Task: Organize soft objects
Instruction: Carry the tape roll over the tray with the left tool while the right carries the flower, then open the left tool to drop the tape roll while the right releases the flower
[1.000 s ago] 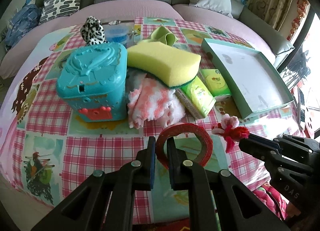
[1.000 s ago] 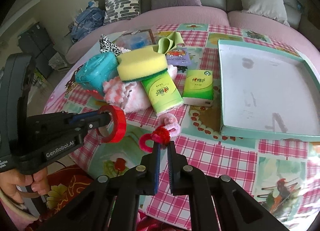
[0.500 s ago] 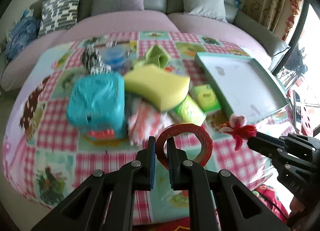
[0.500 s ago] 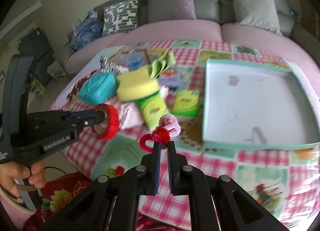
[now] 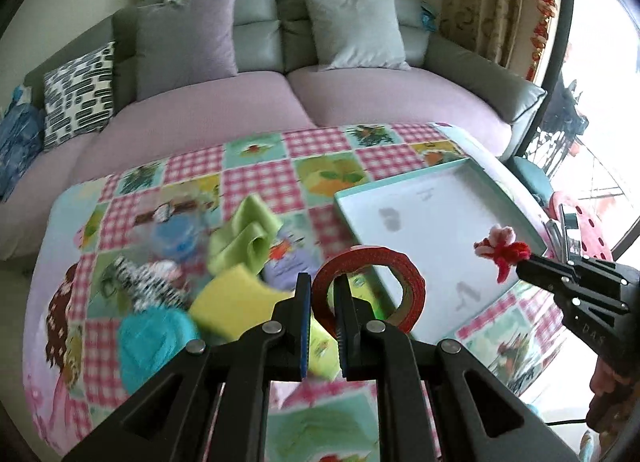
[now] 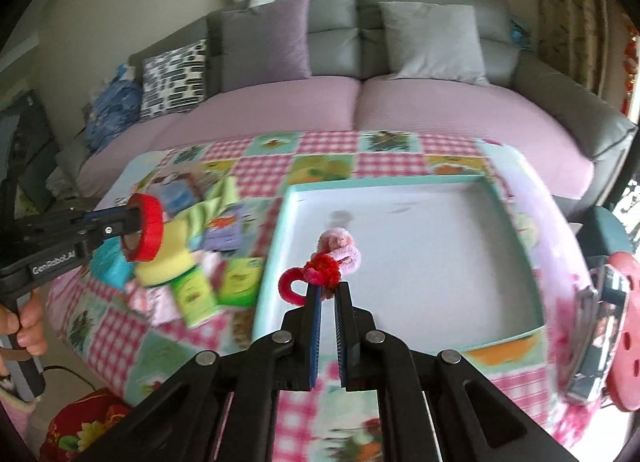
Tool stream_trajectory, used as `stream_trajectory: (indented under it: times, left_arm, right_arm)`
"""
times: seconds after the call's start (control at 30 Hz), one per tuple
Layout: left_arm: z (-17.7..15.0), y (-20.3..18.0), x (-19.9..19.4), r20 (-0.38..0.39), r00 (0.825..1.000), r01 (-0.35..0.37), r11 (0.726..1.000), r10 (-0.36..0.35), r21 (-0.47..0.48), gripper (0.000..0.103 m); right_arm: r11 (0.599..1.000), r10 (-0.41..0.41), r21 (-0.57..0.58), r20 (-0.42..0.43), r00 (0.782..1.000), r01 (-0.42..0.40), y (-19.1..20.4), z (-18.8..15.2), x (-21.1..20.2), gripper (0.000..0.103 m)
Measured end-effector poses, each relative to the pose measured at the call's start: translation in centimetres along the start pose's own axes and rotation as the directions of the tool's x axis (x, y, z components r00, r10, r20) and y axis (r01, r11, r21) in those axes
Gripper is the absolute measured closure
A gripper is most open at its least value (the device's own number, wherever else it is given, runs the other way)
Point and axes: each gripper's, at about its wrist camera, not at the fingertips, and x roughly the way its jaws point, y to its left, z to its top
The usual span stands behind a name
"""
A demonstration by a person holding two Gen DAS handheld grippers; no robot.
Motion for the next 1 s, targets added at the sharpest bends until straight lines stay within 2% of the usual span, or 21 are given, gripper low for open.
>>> stream_trajectory:
  times: [0.47, 1.0]
  left_arm:
    - [4.7, -5.3, 7.6, -0.055, 0.998, 0.043, 0.995, -0.038, 0.093, 0.092]
    - [5.6, -8.6, 16.8, -0.171, 0.984, 0.066, 0.991, -0.046, 0.113, 0.092]
  right_arm:
    - [0.989, -0.12, 0.083, -0.045, 0.992, 0.123, -8.0, 2.6, 3.3, 0.096]
    - [0.98, -0.165, 0.09, -0.124, 0.978, 0.177, -12.3, 4.1, 9.7, 0.096]
